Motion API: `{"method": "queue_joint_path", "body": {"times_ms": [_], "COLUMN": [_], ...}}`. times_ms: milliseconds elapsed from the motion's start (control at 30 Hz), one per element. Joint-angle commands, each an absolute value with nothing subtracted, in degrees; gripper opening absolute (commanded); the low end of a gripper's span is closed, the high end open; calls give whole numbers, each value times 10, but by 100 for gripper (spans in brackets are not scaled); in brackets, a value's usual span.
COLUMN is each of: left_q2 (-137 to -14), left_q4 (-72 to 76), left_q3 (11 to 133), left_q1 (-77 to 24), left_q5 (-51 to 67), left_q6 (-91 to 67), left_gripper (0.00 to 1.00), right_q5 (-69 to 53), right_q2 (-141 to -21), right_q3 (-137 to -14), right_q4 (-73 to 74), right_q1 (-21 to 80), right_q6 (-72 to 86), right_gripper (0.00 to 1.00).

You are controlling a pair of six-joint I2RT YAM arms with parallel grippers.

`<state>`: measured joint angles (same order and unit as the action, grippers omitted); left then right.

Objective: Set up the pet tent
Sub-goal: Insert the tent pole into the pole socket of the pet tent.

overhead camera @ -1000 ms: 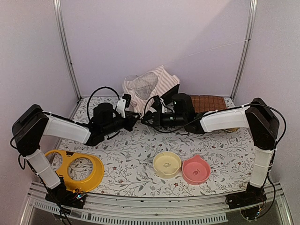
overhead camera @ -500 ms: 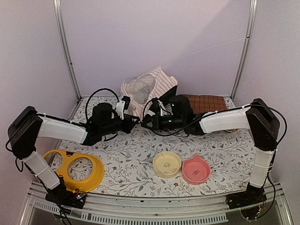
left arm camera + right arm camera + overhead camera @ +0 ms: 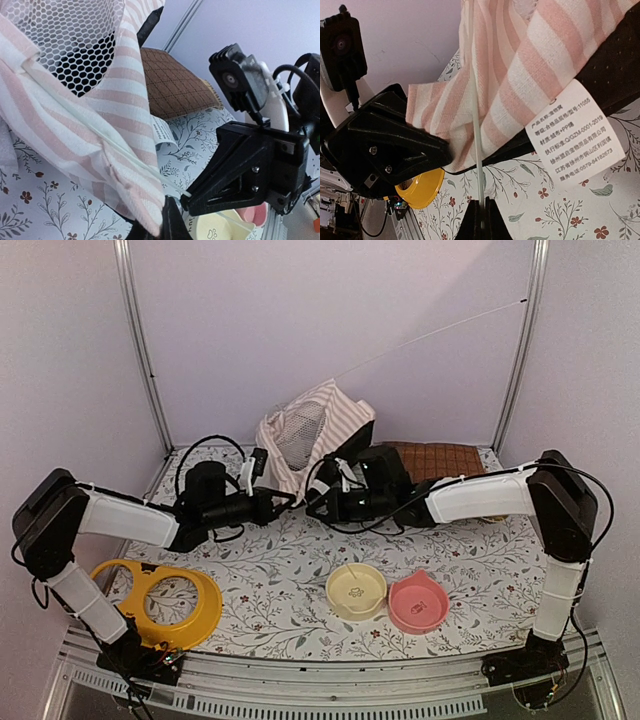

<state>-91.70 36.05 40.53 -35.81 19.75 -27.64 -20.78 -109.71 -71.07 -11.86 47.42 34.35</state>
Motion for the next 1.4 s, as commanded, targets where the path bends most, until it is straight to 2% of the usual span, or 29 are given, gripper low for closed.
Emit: {"method": "queue_joint_path", "body": {"times_ms": [0,567,700,967,1167,1367], "left_q2": [-904,-970,-982,-1013,-1064,-1152], "left_q4": [402,308,236,200,122,73], "left_q3": [415,499,517,539,603,654], "left_q1": [-363,-353,-354,-355,-360,-360], "left_q5": [284,232,191,161,134,143], "left_q6": [-329,-471,-463,-461,-416,-377], "left_gripper": [0,0,2,6,2,0], "right_q5": [-124,-129,-121,-135,-192,-194], "right_q2": [-1118,-1136,-1128,-1131,-1175,-1204], "right_q3": [-748,-788,-788,-801,-840,-856], "right_q4": [-81,-61,-68,-70,-38,-7], "right_q1": [481,527,531,538,539,538], "right_q6": [325,274,273,264,282,297], "right_gripper": [0,0,0,0,0,0]}}
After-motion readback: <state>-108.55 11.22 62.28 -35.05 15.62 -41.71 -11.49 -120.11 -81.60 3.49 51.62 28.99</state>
